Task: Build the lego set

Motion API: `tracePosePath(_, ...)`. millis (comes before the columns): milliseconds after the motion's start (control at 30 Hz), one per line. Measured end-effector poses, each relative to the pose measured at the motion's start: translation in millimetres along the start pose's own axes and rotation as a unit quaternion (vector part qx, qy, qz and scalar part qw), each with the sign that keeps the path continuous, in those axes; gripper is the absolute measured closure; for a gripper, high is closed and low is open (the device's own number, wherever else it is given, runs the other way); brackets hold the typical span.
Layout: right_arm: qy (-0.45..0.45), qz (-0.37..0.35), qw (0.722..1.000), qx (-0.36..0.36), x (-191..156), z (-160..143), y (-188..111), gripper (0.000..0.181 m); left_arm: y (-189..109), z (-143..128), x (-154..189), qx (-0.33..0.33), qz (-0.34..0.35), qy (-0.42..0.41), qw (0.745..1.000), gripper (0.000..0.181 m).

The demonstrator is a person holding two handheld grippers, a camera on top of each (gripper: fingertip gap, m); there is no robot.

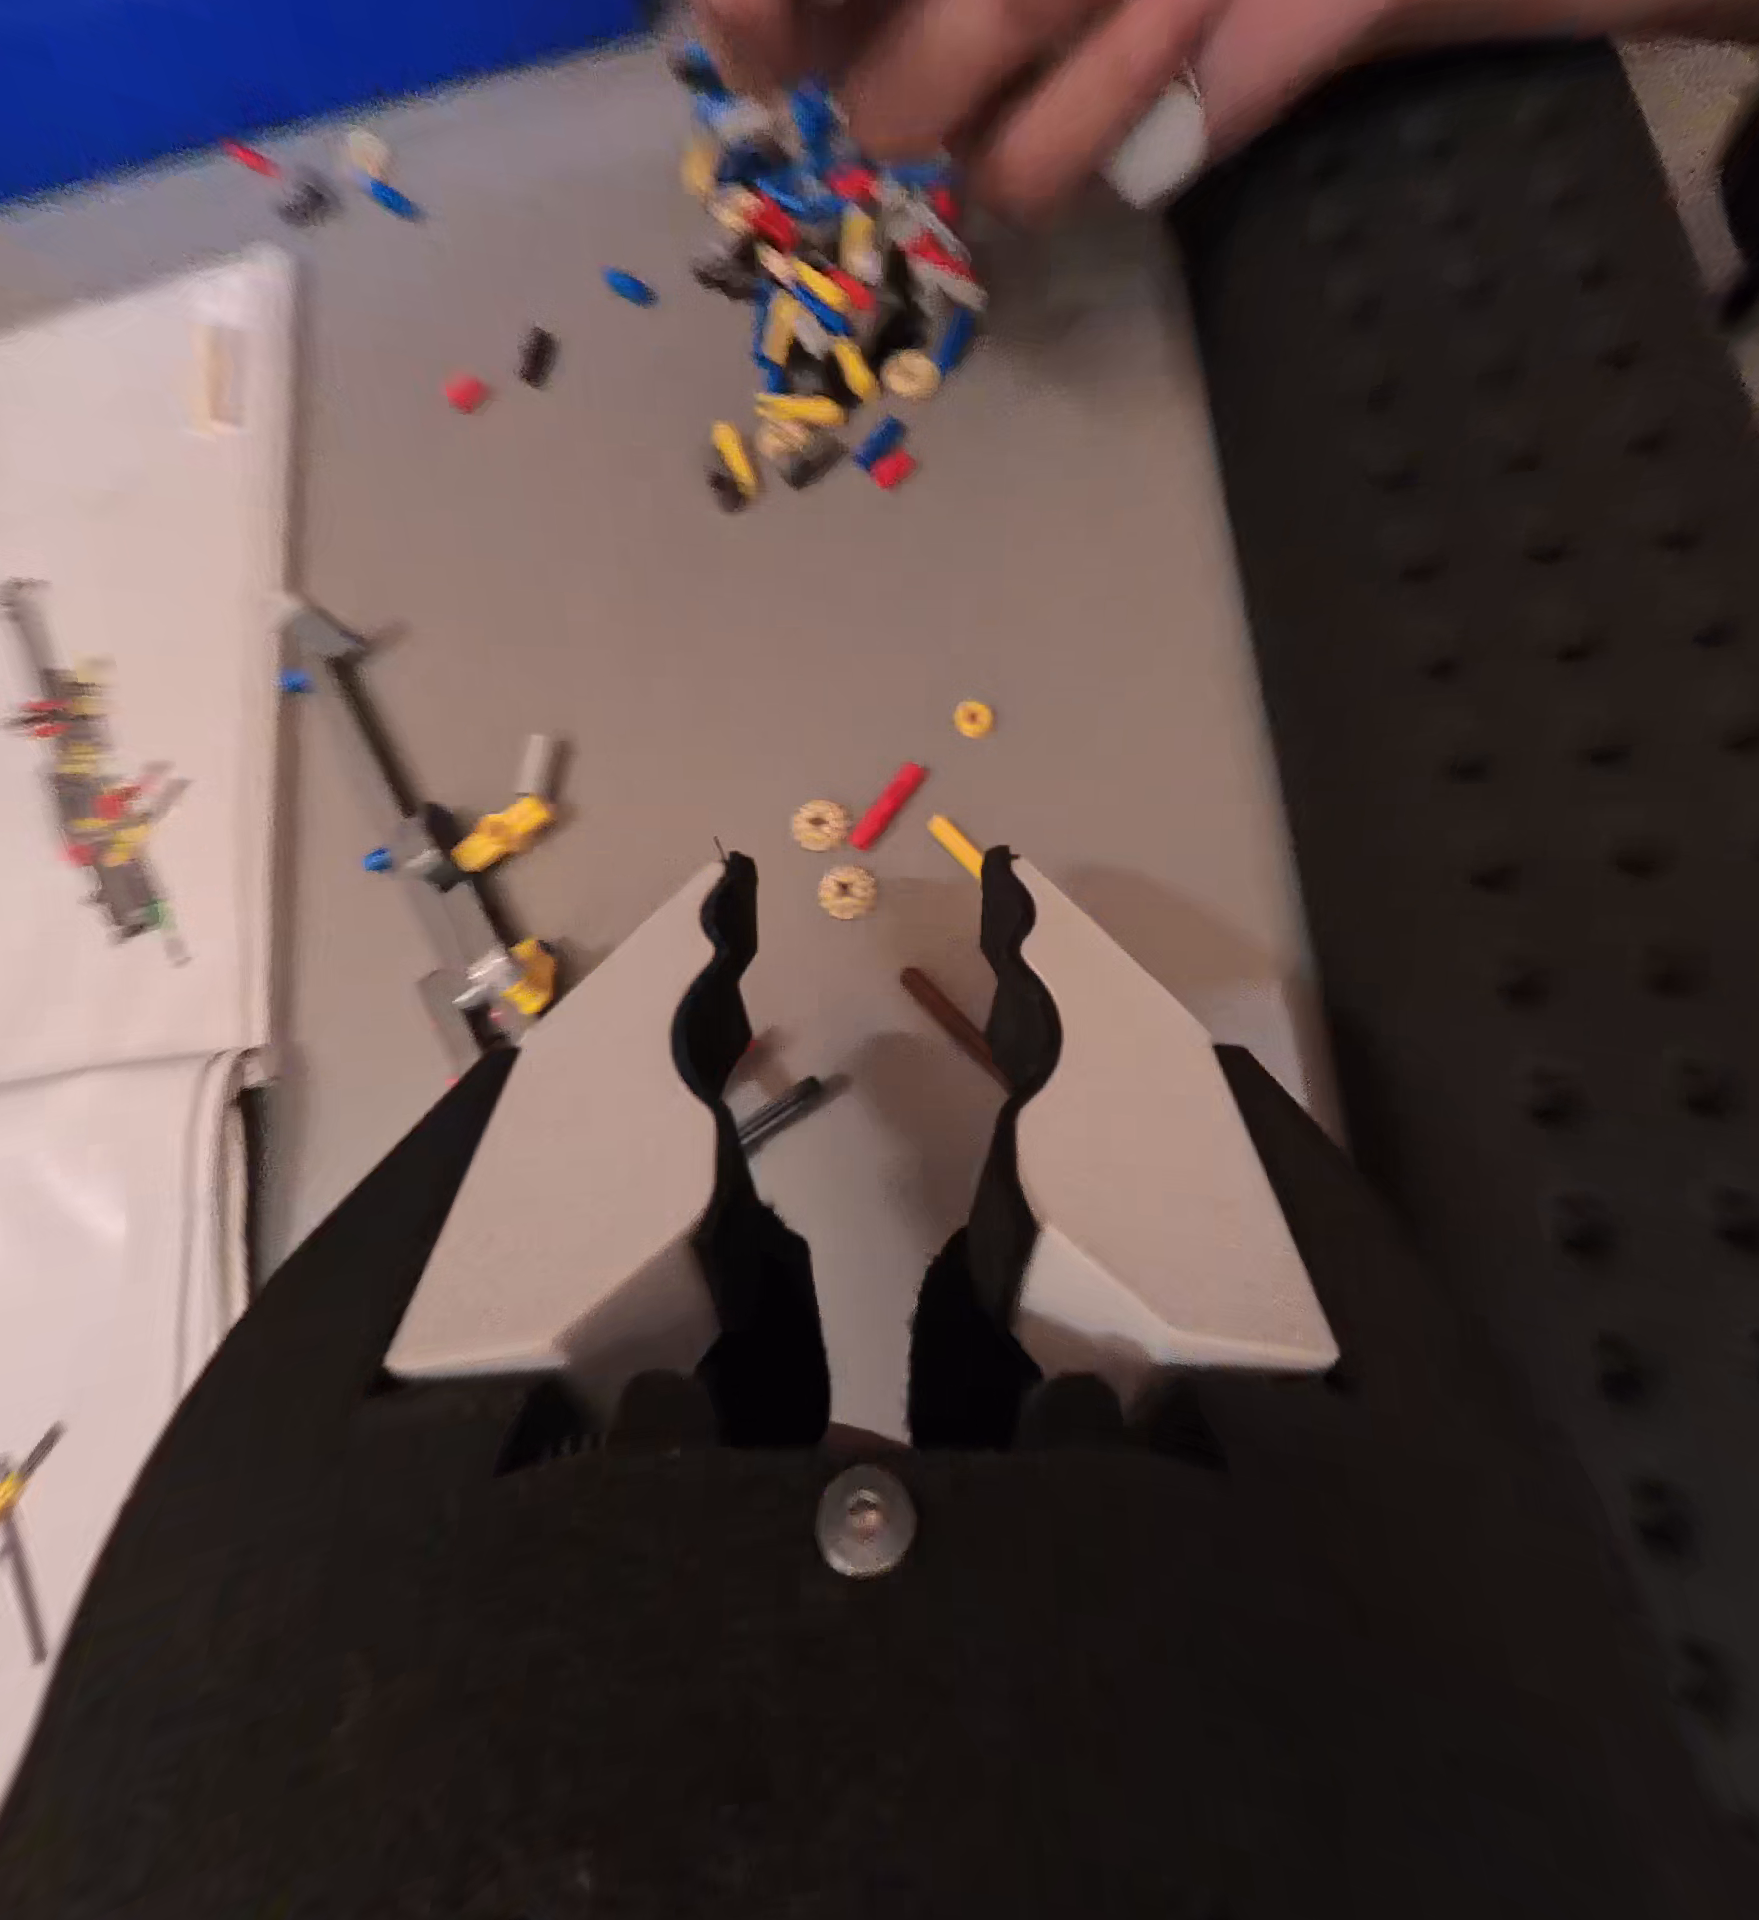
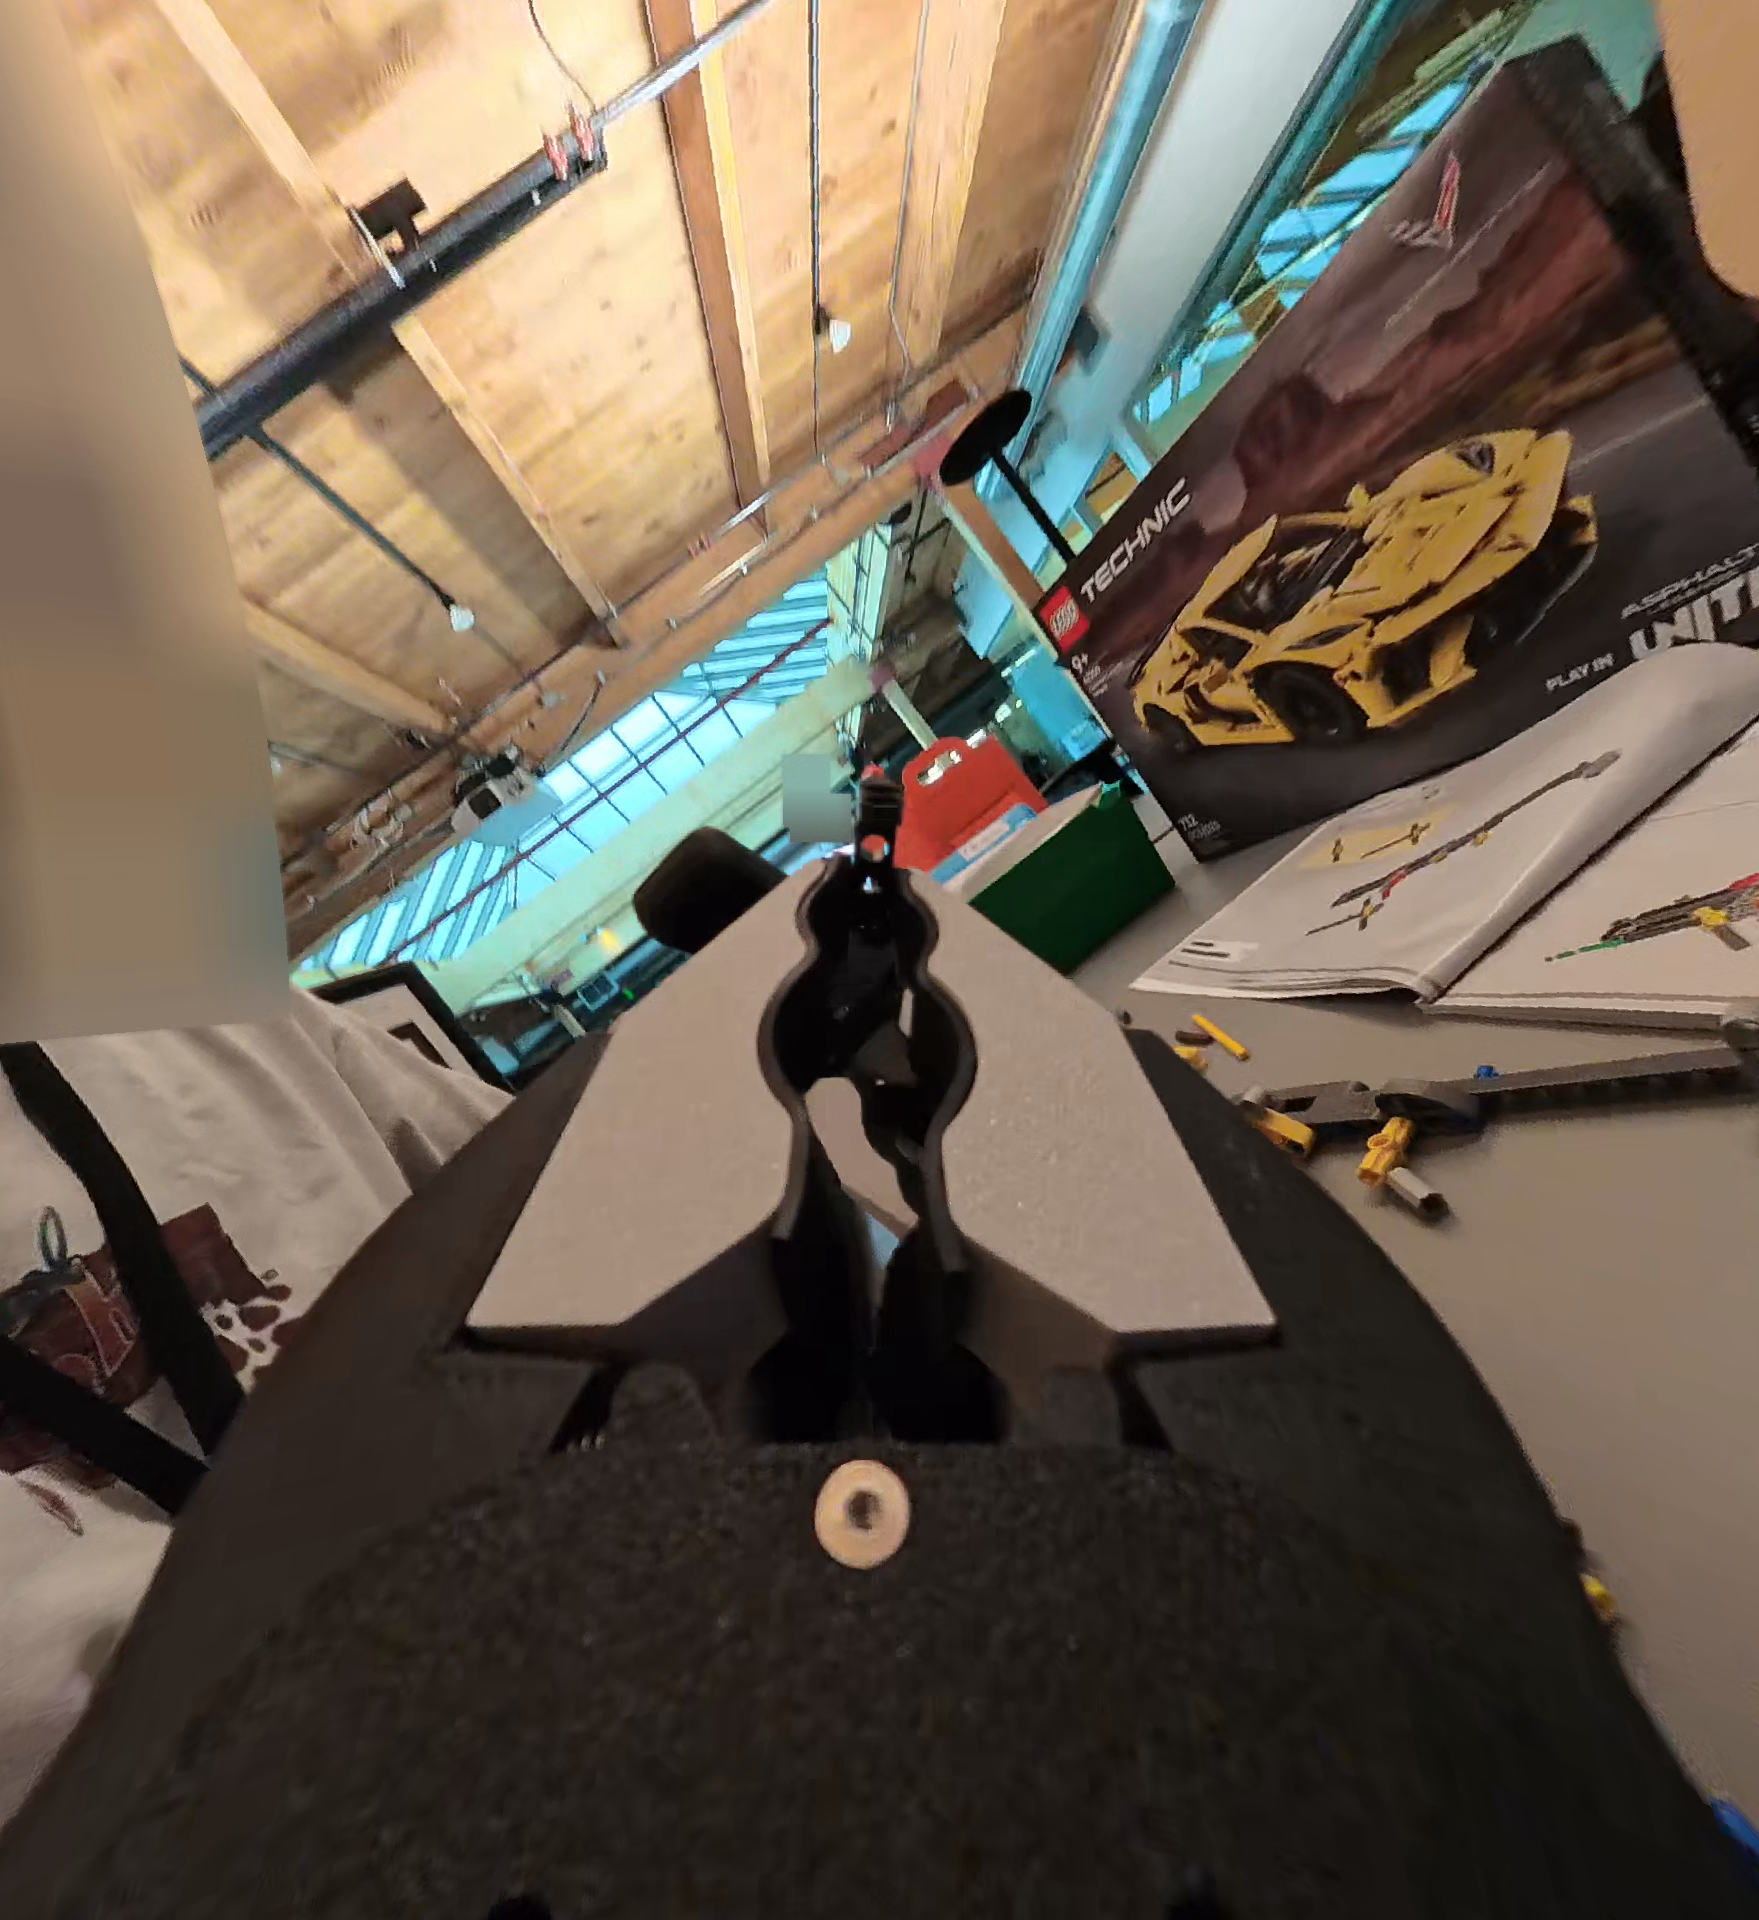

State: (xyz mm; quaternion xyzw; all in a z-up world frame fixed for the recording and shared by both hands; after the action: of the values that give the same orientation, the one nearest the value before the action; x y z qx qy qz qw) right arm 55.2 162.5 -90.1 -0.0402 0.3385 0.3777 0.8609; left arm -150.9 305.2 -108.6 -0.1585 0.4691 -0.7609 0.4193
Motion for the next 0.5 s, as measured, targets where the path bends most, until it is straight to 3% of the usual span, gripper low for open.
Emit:
tracePosePath(100,0.01,0.012,1.0,0.017,1.0,1.9,-5.1,0.176,9.4,14.0,-7.9,-0.097,-0.043,0.046,0.993,0.142)
tracePosePath(233,0.016,-0.002,1.0,0.017,5.5,2.3,-6.8,0.176,22.7,31.0,-18.1,-0.203,-0.041,0.11,0.972,0.145)
tracePosePath(500,0.036,0.017,0.998,0.042,8.2,4.3,-15.9,0.175,27.3,47.0,-18.5,-0.198,-0.079,0.178,0.96,0.167)
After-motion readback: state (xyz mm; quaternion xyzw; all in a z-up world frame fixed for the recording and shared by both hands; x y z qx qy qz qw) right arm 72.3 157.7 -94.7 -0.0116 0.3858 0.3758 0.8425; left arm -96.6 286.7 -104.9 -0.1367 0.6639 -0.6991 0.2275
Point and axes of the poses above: each gripper's, where its closed fingertips meet, y out along the fingers, z out of its top, x = y × z across the jaws, the point moved 10 cm from there along -y, back along the fingers, and after that the axes turned 15 degrees about -x, right-handed, at the moved point
